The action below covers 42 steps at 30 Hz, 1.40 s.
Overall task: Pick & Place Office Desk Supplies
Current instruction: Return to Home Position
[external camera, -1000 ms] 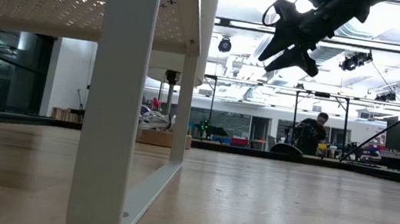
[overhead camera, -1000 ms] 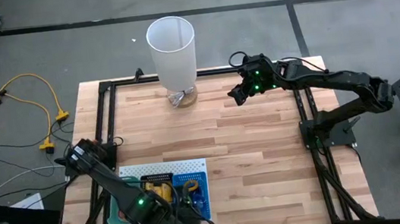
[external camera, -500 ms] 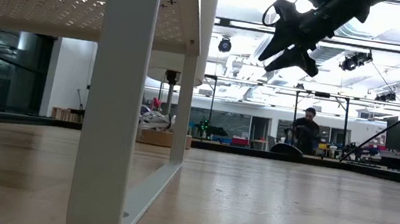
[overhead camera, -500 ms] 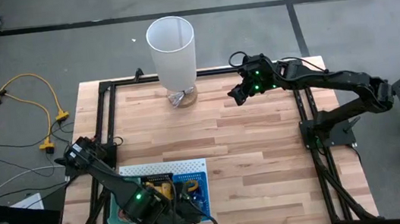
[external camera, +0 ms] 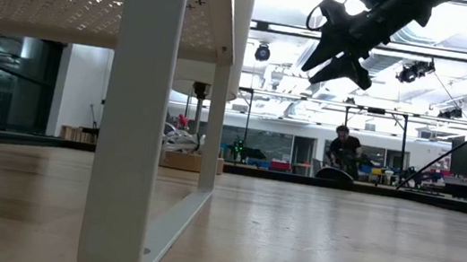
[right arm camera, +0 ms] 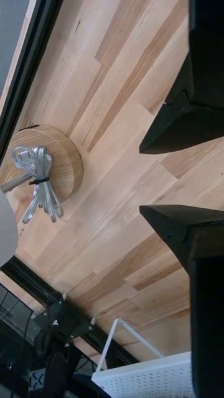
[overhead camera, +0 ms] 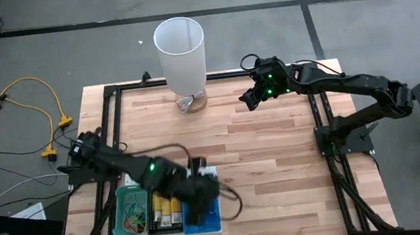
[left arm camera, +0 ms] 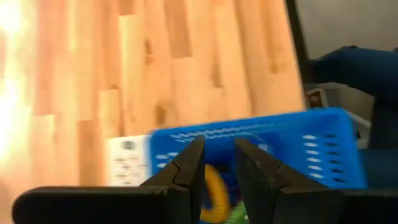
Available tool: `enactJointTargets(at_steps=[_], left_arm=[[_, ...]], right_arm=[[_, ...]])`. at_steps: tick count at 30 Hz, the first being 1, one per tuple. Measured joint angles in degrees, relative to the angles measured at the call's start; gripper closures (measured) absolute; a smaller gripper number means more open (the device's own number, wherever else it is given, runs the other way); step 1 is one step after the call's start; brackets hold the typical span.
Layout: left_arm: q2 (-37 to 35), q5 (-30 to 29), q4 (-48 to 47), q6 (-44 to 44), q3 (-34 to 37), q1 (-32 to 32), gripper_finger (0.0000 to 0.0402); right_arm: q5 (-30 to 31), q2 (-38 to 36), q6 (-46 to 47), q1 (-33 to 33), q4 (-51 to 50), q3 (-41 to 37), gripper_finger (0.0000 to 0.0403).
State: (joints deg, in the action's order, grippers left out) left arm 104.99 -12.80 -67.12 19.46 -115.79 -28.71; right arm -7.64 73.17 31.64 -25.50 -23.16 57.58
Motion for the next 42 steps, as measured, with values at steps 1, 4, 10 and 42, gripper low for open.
enactJointTargets(at_steps=[1, 4, 10, 42], left_arm=[[-0.3, 0.0, -0.2, -0.6, 0.0, 1.0, 0.0322], [-1.0, -0.1, -1.0, -3.0, 0.0, 4.2, 0.0322], [-1.1, 1.0, -1.5, -8.7, 0.0, 12.0, 0.0322], [-34.3, 11.0, 40.4, -20.0, 53.1, 35.0, 0.0322]], right_arm=[[0.0, 0.0, 0.0, 0.0, 0.0, 0.0, 0.0272], [0.0, 0.0, 0.0, 0.0, 0.0, 0.0, 0.0272], [0.0, 0.0, 0.0, 0.0, 0.0, 0.0, 0.0272], [0.0, 0.0, 0.0, 0.0, 0.8, 0.0, 0.0272]])
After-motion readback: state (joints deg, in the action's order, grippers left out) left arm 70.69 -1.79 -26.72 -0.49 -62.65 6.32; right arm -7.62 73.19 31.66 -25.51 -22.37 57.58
